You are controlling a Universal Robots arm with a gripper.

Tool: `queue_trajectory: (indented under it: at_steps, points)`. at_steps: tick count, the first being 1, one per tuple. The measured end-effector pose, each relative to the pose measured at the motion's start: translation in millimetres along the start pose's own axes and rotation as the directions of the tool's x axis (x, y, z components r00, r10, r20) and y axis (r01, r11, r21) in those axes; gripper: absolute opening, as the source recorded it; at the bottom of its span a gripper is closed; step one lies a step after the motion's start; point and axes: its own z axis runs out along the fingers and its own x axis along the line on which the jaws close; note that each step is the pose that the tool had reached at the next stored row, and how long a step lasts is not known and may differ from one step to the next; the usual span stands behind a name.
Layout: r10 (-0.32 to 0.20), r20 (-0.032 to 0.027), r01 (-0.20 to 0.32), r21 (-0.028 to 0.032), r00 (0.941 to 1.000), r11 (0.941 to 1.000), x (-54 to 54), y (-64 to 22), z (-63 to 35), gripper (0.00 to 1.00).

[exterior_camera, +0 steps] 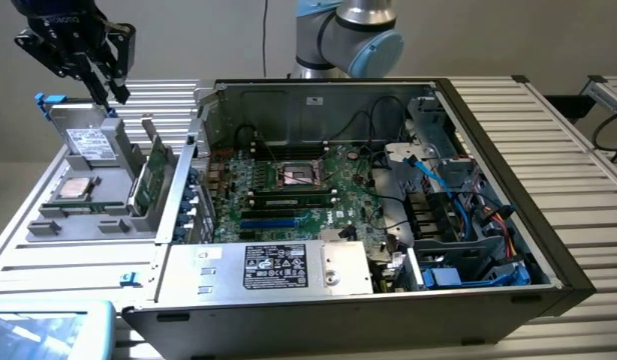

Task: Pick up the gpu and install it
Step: 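Pick up the gpu and move the gpu toward the slot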

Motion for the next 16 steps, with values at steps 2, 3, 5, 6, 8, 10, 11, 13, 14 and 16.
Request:
queue_trajectory:
  at_steps: [2,3,5,6,8,10,11,13,14,16]
  points:
    - [0.000,0.0000,0.000,0.0000,1.0000,1.0000,0.0,0.0,0.0,0.43]
    - [0.000,0.0000,0.000,0.0000,1.0000,1.0000,0.1,0.0,0.0,0.43]
    - [0.000,0.0001,0.000,-0.0001,1.0000,1.0000,0.3,-0.1,0.2,0.49]
    - [0.000,0.0028,0.000,-0.0004,1.0000,1.0000,1.5,-0.1,1.4,0.49]
    - [0.000,0.0068,0.000,-0.0006,1.0000,1.0000,4.9,-0.6,4.3,0.49]
    - [0.000,0.0089,0.000,-0.0008,1.0000,1.0000,8.2,-1.2,7.7,0.49]
    - [0.001,0.0090,-0.001,-0.0007,1.0000,1.0000,8.8,-1.7,9.4,0.49]
    - [0.010,0.0095,-0.010,0.0000,0.9999,0.9999,9.1,-2.6,12.9,0.49]
    - [0.018,0.0099,-0.018,0.0005,0.9998,0.9998,9.3,-2.8,14.6,0.49]
    - [0.031,0.0107,-0.031,0.0012,0.9995,0.9995,9.4,-3.5,18.3,0.49]
